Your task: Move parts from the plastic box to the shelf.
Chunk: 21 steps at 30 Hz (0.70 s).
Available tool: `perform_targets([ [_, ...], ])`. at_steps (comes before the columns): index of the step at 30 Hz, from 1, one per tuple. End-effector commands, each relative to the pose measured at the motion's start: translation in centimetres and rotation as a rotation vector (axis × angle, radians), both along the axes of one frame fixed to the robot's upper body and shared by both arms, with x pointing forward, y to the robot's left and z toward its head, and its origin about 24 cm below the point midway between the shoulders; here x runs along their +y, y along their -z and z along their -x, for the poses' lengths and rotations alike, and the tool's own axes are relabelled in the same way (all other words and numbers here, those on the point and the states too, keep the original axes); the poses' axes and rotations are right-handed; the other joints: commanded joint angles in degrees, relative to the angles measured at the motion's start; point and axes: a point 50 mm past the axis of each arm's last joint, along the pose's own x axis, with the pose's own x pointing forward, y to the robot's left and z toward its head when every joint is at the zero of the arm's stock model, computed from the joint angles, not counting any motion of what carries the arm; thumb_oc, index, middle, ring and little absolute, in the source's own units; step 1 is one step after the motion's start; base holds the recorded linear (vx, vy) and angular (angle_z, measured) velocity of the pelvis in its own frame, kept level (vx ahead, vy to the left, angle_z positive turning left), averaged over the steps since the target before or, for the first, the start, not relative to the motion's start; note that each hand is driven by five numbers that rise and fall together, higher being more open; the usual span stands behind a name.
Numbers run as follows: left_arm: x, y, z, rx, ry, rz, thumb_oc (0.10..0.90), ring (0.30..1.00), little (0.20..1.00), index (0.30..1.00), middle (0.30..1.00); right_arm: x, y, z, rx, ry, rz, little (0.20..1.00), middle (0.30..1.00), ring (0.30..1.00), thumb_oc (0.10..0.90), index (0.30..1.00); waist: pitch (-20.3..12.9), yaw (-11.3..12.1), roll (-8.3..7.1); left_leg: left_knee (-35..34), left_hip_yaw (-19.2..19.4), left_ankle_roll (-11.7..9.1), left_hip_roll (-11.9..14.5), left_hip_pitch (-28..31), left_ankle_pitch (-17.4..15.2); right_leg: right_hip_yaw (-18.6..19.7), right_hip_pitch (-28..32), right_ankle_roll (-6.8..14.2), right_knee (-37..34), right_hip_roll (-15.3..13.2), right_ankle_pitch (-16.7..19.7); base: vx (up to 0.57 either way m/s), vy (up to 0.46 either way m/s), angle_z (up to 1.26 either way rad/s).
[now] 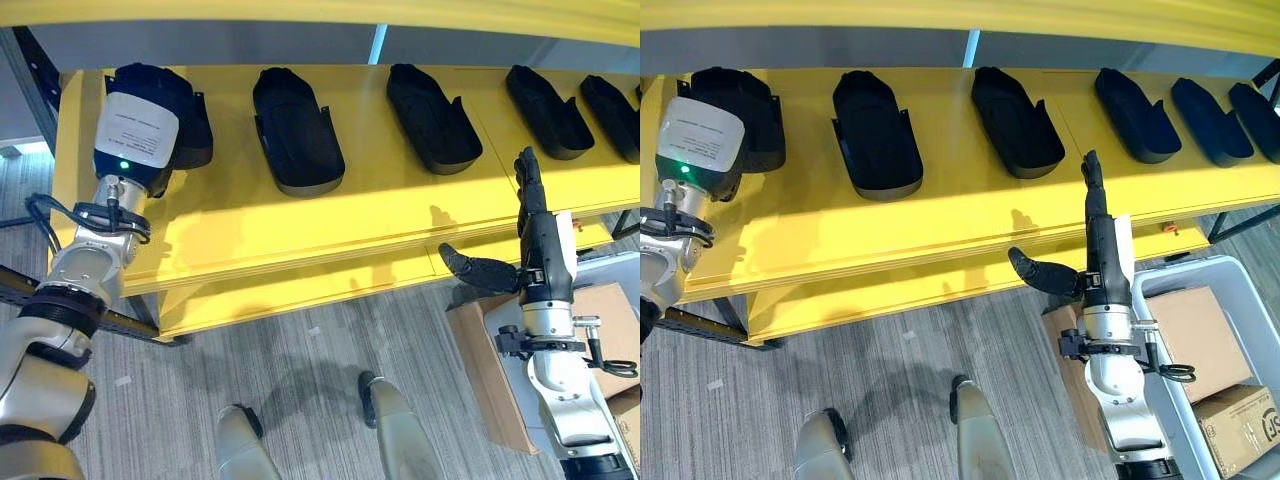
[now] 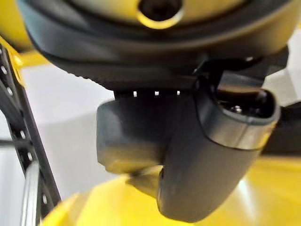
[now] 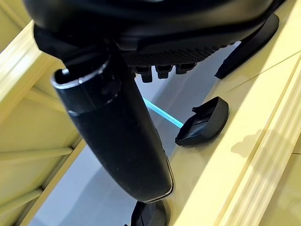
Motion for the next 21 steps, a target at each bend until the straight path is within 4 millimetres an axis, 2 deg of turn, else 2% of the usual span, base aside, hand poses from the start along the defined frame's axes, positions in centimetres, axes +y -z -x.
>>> perform_targets([
  [1,-0.6,-3.3,0.3,-0.107,0.052,-0.012,0.9,1.0,1.0,1.0,1.0,-0.5,-5.7,1.2,-0.298,-0.034,0.024,1.0,1.0,1.0,0.9,1.0,-1.92,0.54,1.66,-3.83,-2.23,0.0,2.69,2.42,1.19,-0.38,4.73,-0.12,-3.67,-3.76,-0.64,0.0,0.0,0.0],
  [9,-0.5,-3.5,1.3,-0.042,0.084,-0.057,0.9,1.0,1.0,1.0,1.0,-0.8,-5.7,1.2,-0.288,-0.031,0.02,1.0,1.0,1.0,0.9,1.0,-1.86,1.08,2.1,-4.72,-1.96,-0.33,2.6,3.23,1.5,-0.84,5.36,-0.08,-3.3,-4.39,-0.96,0.01,-0.005,0.08],
  [21,0.8,-3.8,3.3,0.004,0.088,-0.123,0.9,1.0,1.0,1.0,1.0,-1.1,-5.9,1.2,-0.293,-0.029,0.017,1.0,1.0,1.0,0.9,1.0,-1.21,2.43,2.54,-4.89,-1.89,-0.46,2.31,3.95,1.53,-0.9,6.04,0.01,-3.0,-4.84,-1.16,0.0,0.0,0.02],
])
